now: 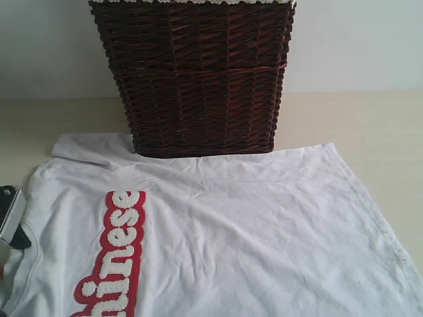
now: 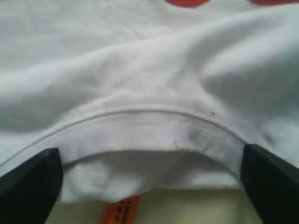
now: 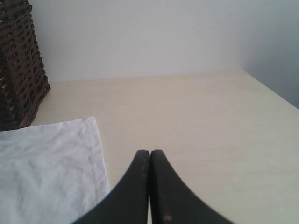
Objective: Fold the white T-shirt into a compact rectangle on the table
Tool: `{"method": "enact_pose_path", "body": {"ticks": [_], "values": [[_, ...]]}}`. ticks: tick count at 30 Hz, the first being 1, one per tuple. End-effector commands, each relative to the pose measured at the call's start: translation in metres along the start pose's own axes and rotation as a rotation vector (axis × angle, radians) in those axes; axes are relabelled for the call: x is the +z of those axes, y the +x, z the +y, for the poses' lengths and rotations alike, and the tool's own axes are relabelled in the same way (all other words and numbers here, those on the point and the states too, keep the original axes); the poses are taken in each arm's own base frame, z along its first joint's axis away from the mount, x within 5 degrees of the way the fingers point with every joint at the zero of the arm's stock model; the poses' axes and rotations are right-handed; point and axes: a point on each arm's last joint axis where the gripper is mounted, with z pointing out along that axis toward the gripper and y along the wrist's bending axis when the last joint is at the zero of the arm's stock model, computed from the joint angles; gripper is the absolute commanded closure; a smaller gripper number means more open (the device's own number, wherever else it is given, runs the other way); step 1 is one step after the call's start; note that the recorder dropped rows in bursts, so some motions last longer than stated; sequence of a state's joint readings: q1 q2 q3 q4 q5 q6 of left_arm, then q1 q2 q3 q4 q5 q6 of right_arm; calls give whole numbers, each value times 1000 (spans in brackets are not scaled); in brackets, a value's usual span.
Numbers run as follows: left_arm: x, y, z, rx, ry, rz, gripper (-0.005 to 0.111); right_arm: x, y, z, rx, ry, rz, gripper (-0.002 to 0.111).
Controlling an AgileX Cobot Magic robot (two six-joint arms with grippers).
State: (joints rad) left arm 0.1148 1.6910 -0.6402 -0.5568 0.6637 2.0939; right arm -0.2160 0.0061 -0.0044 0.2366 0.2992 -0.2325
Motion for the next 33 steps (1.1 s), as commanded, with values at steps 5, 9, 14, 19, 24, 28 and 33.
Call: {"method": "enact_pose_path", "body": {"ticks": [5,9,14,19,24,28,33], "values": [[24,3,-3,88,89,58,4,0,0,0,-7,3,-11,108],[25,6,0,111,66,88,4,0,0,0,-7,3,-11,108],[25,12,3,168,41,147,4,0,0,0,-7,3,-11,108],[26,12,3,166,30,152,5,0,0,0,-7,3,-11,108],[33,17,-7,156,-7,191,34,0,0,0,-7,3,-11,108],[37,19,-17,146,16,192,74,0,0,0,-7,3,-11,108],[37,19,-16,120,1,195,104,0,0,0,-7,3,-11,108]]}}
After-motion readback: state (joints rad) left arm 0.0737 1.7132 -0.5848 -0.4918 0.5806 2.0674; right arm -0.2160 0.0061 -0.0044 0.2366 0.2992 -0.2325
